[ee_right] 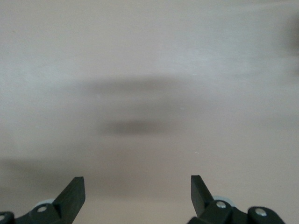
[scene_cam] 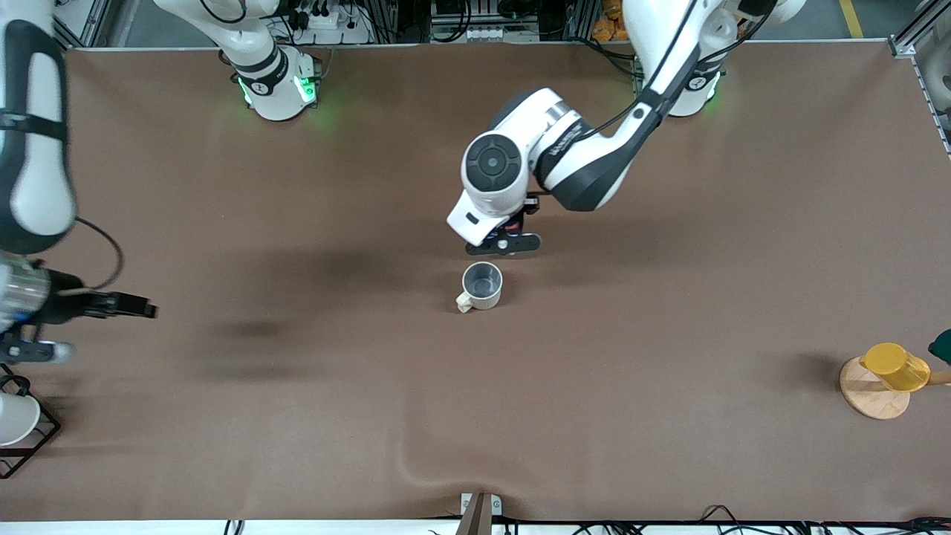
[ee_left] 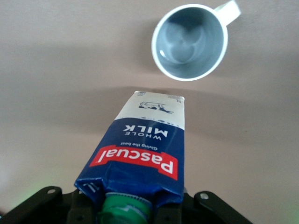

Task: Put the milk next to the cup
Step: 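Lower the milk carton beside the white mug with the left gripper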

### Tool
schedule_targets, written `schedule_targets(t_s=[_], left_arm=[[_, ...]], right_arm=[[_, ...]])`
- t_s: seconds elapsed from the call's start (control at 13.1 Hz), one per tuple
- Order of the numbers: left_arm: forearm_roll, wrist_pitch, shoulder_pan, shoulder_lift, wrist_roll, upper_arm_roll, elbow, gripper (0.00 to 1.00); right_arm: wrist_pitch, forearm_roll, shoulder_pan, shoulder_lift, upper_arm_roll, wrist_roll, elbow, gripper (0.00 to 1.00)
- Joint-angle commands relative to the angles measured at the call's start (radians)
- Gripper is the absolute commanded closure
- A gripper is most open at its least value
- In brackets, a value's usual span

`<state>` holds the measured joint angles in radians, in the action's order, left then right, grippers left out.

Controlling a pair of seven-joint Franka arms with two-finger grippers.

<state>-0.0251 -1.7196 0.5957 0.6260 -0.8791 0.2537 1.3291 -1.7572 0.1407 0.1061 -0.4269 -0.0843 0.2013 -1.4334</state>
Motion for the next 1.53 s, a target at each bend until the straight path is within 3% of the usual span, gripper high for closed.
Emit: schedule_targets(t_s=[0.0, 0.31, 0.46, 0.76, 1.07, 1.3, 1.38, 1.45], left_arm=[[-0.021, -0.029, 0.042, 0.052, -0.023, -0.022, -0.067, 1.00], [-0.013, -0.052, 0.068, 0.089, -0.023, -0.047, -0.068, 1.00], [-0.013, -0.052, 0.119, 0.089, -0.020, -0.114, -0.068, 1.00], [-0.015, -0.081, 0.138, 0.090, -0.015, -0.149, -0.068, 1.00], [-0.015, -0.110, 0.139, 0.107, -0.012, -0.152, -0.067, 1.00], [-0.015, -0.124, 0.139, 0.115, -0.014, -0.152, -0.067, 1.00], [-0.015, -0.127, 0.138, 0.113, -0.020, -0.152, -0.067, 0.82], [-0.010, -0.127, 0.138, 0.110, -0.012, -0.152, -0.062, 0.01]], right_arm=[[0.053, 0.001, 0.032, 0.095, 0.021, 0.035, -0.025, 0.00], [0.082, 0.000, 0.011, 0.316, 0.031, -0.032, -0.149, 0.00], [0.094, 0.000, -0.005, 0.403, 0.031, -0.063, -0.223, 0.00], [0.016, 0.000, -0.034, 0.569, 0.037, -0.097, -0.412, 0.00], [-0.010, -0.018, -0.071, 0.567, 0.040, -0.111, -0.420, 0.00], [-0.007, -0.096, -0.086, 0.550, 0.040, -0.115, -0.384, 0.00], [-0.005, -0.101, -0.089, 0.550, 0.038, -0.115, -0.384, 0.00], [-0.007, -0.102, -0.091, 0.550, 0.038, -0.115, -0.383, 0.00]])
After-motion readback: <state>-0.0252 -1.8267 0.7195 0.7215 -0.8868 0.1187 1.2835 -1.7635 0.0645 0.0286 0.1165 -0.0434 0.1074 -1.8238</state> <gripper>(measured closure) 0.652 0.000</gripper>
